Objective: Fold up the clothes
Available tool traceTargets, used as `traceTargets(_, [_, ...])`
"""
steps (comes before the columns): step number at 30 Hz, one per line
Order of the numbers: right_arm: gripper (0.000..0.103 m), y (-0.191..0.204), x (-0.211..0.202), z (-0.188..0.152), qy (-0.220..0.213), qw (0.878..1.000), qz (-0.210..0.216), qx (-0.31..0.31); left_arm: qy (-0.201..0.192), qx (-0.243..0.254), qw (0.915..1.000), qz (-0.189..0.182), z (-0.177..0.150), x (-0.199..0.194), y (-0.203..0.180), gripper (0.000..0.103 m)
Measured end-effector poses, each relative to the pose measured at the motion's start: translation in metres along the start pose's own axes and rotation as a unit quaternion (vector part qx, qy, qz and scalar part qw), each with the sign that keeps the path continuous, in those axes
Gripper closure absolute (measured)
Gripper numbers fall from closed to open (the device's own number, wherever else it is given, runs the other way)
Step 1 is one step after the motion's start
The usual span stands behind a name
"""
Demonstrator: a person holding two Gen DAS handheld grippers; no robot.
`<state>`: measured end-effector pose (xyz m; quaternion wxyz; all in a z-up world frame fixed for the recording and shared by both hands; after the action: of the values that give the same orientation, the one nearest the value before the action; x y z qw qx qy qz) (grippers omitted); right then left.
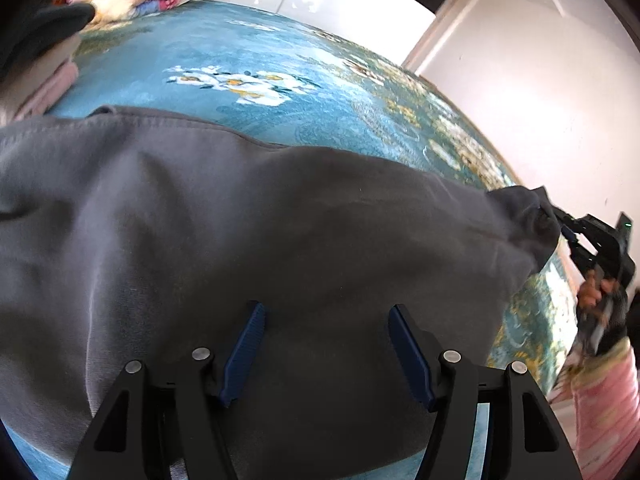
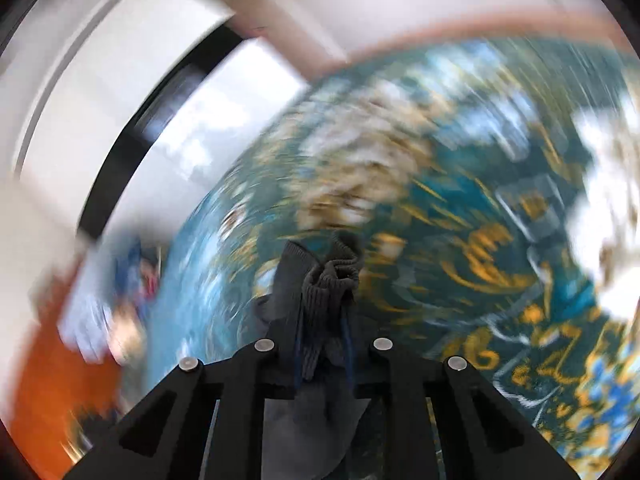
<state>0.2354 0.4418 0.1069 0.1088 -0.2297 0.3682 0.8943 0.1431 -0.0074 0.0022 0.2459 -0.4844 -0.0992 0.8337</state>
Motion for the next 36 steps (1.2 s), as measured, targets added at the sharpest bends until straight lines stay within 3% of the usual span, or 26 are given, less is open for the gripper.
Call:
traceTargets(5, [0.086,0.106,0.003,-0.046,0.030,0.987,0.089,-0.132,-0.006,-0.037,0.9989,-0.027,-0.001,-0.015,0.009,0.035])
traceTargets(8, [0.086,0.150,0.022,-0.093,0.069,0.973,0.088,-0.204,-0.013,-0.052,0.9979,-0.036,-0.005,-0.028,0.022,0.035])
traceTargets(11, [0.086,0.186,0.040,-0.151,0.106,0.948,0.070,-0.292,-0.021,-0.069,0.9964,-0.044,-0.011,-0.043,0.036,0.035])
traceTargets(15, [0.086,0.211,0.055,-0.201,0.159,0.939,0.123,-0.279,-0.039,-0.095,0.9931,-0.056,-0.019,-0.070,0.057,0.035])
traceTargets(20, [0.085,0.223,0.059,-0.242,0.182,0.928,0.111,-0.306,-0.055,-0.111,0.9908,-0.055,-0.020,-0.089,0.074,0.035])
traceTargets(23, [0.071,0.221,0.061,-0.244,0.189,0.931,0.124,-0.285,-0.061,-0.121,0.9894,-0.053,-0.021,-0.095,0.082,0.034])
traceTargets(26, [0.050,0.230,0.038,-0.230,0.155,0.928,0.174,-0.292,-0.065,-0.132,0.9883,-0.040,-0.025,-0.102,0.095,0.034])
traceTargets(28, [0.046,0.231,0.026,-0.211,0.103,0.927,0.158,-0.325,-0.074,-0.140,0.9870,-0.030,-0.028,-0.113,0.104,0.034])
traceTargets(30, [0.046,0.223,0.033,-0.194,0.084,0.935,0.119,-0.323,-0.094,-0.145,0.9850,-0.007,-0.032,-0.129,0.115,0.034])
traceTargets(32, [0.046,0.207,0.053,-0.187,0.101,0.947,0.079,-0.295,-0.119,-0.157,0.9798,0.033,-0.036,-0.147,0.131,0.034])
traceTargets(34, [0.046,0.194,0.073,-0.189,0.129,0.952,0.048,-0.273,-0.143,-0.177,0.9703,0.083,-0.041,-0.165,0.152,0.034])
traceTargets(36, [0.046,0.183,0.087,-0.196,0.151,0.955,0.032,-0.254,-0.149,-0.201,0.9619,0.110,-0.048,-0.172,0.171,0.032])
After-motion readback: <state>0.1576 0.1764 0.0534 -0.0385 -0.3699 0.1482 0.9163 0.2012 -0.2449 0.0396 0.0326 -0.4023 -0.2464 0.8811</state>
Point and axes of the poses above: each gripper's, at about its wrist camera, not at the fingertips, and x roughly the way its jaws point, y to its left, z to its top, the point moved 4 cm from there along x, roughly the way its jaws point, and after that the axes turned 4 degrees about z, right-handed, at the moved point
